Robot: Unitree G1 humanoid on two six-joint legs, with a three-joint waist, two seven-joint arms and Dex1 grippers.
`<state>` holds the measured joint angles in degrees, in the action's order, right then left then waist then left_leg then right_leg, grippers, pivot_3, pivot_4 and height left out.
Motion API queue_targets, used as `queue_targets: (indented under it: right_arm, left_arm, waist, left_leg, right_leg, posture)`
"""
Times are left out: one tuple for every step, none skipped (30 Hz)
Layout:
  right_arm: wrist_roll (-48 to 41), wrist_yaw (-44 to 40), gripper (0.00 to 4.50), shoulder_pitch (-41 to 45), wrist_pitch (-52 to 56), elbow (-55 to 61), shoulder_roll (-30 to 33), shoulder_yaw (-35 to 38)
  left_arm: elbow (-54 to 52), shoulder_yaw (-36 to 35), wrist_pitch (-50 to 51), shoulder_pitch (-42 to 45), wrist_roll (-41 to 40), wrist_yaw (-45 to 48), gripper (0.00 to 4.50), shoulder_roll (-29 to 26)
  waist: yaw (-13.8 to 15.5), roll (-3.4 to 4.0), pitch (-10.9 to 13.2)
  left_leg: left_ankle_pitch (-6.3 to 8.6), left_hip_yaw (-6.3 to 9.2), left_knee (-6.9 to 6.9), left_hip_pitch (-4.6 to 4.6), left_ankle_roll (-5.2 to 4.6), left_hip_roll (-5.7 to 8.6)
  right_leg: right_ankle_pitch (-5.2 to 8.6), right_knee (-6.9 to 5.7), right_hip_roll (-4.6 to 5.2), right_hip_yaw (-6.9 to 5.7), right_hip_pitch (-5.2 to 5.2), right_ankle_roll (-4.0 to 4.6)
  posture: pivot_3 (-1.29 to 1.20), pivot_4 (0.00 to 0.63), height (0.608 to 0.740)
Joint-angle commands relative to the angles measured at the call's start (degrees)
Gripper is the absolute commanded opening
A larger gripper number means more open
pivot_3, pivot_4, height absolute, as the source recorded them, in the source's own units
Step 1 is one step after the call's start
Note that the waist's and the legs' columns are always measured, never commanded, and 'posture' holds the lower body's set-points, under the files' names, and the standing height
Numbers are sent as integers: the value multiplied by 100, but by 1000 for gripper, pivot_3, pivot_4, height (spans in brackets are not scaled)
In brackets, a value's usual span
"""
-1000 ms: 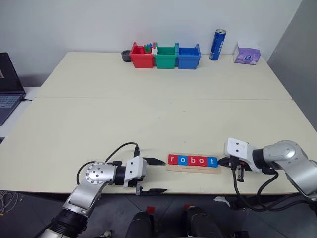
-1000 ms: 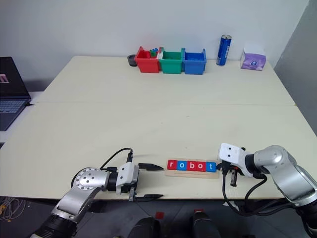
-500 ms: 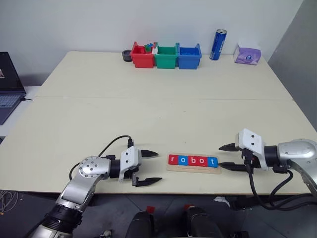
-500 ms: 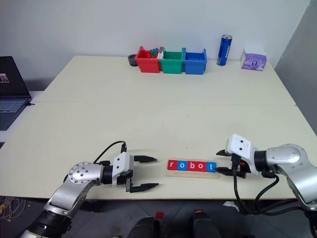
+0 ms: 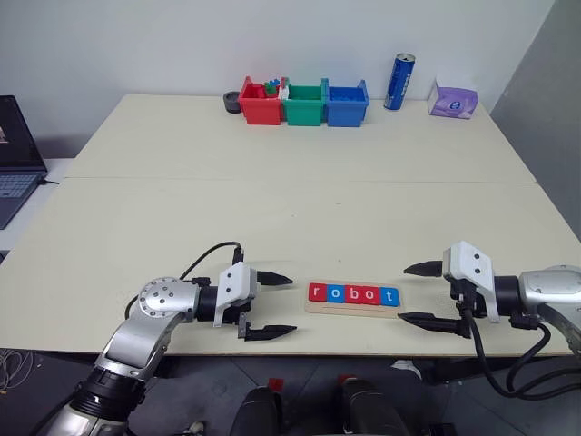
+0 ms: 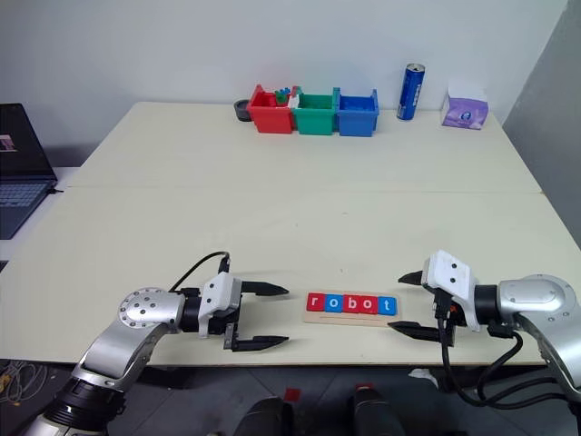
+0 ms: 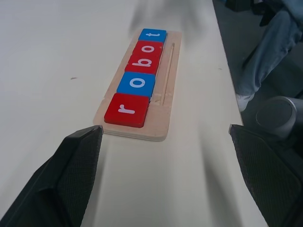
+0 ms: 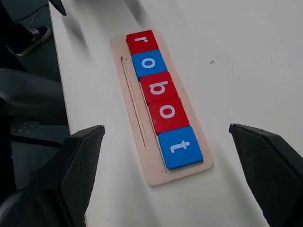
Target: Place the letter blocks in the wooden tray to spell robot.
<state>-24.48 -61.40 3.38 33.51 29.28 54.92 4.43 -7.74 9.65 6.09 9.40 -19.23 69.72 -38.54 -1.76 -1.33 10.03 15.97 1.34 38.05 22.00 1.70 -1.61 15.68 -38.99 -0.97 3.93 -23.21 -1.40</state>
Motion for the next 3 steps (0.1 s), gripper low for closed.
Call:
queue_targets:
  right_arm:
    - [7, 11, 4483, 12, -214, 58, -4, 66]
    - [41, 42, 4483, 14, -222, 23, 6, 54]
    - [75, 60, 4483, 11, -230, -2, 20, 43]
  left_arm:
    - [-243, -141, 31, 101, -158, 24, 4500, -22]
    - [-225, -162, 45, 133, -216, 11, 4500, 24]
    - [-216, -173, 37, 155, -218, -25, 4500, 51]
  waist:
    - [1, 0, 0]
    - [1, 0, 0]
    - [1, 0, 0]
  left_leg:
    - [0, 0, 0, 0, 0, 0]
    - [0, 0, 0, 0, 0, 0]
    - [0, 0, 0, 0, 0, 0]
  right_leg:
    - [0, 0, 0, 0, 0, 0]
    - [0, 0, 0, 0, 0, 0]
    - [0, 0, 0, 0, 0, 0]
  posture:
    - [0, 150, 740]
    - [0, 150, 740]
    - [0, 150, 740]
